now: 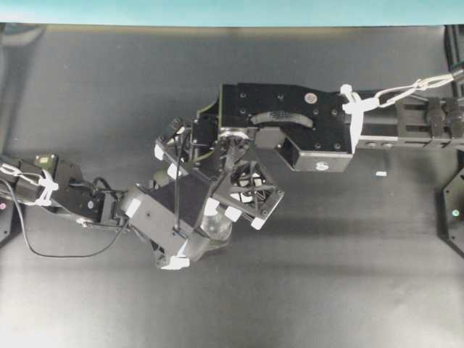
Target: Open the bottle cap by holding the bottle with the left arm and twisting the cap with the right arm.
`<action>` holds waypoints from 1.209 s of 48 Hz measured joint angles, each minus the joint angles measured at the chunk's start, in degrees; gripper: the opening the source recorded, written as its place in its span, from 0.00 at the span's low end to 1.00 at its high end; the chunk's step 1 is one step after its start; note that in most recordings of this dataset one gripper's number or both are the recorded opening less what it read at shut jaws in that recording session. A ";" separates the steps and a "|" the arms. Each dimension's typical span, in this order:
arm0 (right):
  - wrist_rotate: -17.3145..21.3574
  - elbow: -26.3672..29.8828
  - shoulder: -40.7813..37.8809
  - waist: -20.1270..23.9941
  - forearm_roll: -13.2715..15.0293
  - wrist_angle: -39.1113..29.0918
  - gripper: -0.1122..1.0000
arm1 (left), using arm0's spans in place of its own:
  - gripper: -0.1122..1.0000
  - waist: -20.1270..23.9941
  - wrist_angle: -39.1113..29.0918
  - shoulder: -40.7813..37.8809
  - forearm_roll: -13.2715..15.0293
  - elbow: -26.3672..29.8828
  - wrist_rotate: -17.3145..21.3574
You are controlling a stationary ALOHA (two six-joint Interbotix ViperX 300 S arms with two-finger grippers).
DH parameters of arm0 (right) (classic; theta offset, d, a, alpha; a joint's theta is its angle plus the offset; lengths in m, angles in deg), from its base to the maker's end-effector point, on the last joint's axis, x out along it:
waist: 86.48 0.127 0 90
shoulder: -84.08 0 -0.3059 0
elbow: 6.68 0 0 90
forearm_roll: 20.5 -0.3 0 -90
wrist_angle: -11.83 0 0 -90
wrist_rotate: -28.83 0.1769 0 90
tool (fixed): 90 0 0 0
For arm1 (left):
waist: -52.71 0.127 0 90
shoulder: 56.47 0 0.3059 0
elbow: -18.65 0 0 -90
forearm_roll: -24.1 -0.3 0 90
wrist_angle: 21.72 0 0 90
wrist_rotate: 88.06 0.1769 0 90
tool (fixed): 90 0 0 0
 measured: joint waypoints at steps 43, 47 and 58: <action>1.49 -0.88 0.79 -0.53 0.26 -1.05 0.83 | 0.87 -0.70 -0.09 0.09 0.00 0.00 0.18; 3.60 -0.88 1.14 -0.70 0.18 -1.05 0.83 | 0.87 -0.70 -0.09 0.09 0.00 0.00 0.09; 15.12 -0.44 4.48 -1.58 -0.09 -2.55 0.82 | 0.87 -0.79 -1.41 0.18 0.00 0.18 0.18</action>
